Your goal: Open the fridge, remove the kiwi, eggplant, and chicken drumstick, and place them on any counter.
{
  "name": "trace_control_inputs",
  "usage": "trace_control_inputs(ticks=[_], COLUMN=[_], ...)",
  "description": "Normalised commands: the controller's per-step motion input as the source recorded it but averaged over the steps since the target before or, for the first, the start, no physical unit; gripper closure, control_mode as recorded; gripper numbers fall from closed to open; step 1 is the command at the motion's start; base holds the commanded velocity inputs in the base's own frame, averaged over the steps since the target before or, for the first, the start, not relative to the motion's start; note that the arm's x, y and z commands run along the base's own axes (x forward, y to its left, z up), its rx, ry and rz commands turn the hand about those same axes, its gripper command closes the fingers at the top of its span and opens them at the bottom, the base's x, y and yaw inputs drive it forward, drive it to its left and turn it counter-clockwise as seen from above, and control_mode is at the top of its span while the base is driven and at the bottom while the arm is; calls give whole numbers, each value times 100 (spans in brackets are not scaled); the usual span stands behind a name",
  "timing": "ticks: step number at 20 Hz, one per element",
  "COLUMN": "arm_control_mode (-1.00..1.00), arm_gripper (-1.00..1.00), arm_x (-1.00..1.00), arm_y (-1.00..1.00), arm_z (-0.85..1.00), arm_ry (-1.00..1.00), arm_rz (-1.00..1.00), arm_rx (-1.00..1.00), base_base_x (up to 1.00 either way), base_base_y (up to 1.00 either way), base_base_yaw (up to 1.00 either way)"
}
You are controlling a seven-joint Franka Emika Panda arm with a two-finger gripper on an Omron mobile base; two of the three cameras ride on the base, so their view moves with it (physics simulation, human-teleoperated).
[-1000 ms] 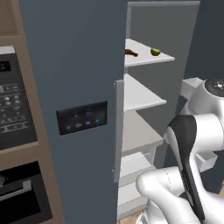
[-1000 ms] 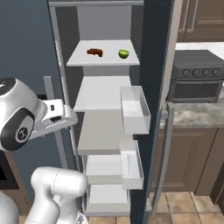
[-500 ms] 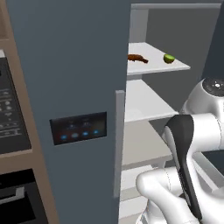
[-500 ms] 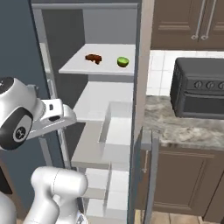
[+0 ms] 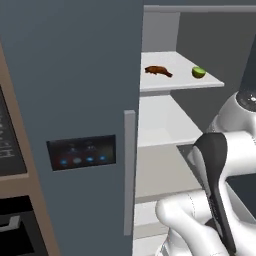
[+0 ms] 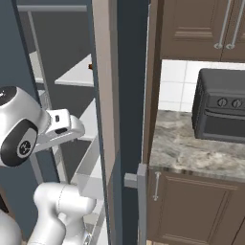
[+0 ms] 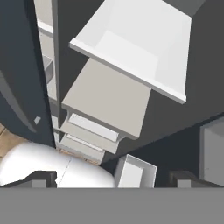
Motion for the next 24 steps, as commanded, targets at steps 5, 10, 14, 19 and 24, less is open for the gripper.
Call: trace_control_inputs(ticks=[5, 10, 14, 19, 24], arm_control_mode=[100, 100, 100, 100, -100], arm_gripper=[-100, -100, -100, -100, -100], arm_x=[0, 0, 0, 0, -2], arm_y=[0, 0, 0, 0, 0], arm_z=[0, 0, 0, 0, 0], arm_ry=[0, 0, 0, 0, -1], arm_rz=[0, 0, 0, 0, -1], arm_rx=[0, 0, 0, 0, 1], base_base_x=[58, 35, 14, 7, 0], base_base_y=[-2, -1, 0, 0, 0], base_base_yaw=[5, 0, 0, -1, 0])
